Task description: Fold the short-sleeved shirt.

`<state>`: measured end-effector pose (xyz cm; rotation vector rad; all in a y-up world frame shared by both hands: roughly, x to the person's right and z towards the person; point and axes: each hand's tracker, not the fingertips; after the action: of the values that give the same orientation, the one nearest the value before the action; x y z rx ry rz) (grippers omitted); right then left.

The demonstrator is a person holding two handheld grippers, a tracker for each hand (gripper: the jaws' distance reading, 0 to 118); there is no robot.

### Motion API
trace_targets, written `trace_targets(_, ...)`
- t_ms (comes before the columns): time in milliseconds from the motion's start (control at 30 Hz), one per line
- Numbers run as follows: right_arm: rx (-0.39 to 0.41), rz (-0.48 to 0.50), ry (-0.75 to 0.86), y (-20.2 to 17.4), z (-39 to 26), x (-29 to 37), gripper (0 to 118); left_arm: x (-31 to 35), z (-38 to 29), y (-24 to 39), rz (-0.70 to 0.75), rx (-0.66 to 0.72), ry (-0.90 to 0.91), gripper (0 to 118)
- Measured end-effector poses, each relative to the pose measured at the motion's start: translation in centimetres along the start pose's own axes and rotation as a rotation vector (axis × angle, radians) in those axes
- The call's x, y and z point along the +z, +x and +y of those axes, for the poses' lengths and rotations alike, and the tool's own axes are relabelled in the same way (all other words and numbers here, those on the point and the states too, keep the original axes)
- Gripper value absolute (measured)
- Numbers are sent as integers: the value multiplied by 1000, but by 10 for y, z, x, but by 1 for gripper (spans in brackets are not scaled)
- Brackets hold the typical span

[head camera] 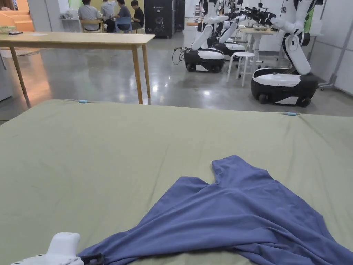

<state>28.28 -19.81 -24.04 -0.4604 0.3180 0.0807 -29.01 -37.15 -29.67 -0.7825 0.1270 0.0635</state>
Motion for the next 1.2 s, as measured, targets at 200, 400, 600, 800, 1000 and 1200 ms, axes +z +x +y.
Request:
trace_targets(200, 10, 6, -49, 1, 0, -17, 0, 12, -5, 12, -14, -105, 113, 1)
trace_targets(400, 48, 23, -50, 13, 37, -68, 0, 20, 8, 15, -76, -67, 122, 1)
trace_targets(600, 64, 84, -91, 52, 107, -217, 53, 32, 18, 19, -128, -40, 170, 1)
trace_targets(800, 103, 63, -318, 77, 133, -399, 117, 33, 16, 17, -148, 72, 136, 1)
trace_targets(1000, 169, -23, -484, 80, 123, -494, 105, 31, 14, 10, -125, 95, 130, 1)
trace_targets(1200, 154, 26, -557, 76, 114, -517, 78, 29, 16, 7, -121, 89, 126, 1)
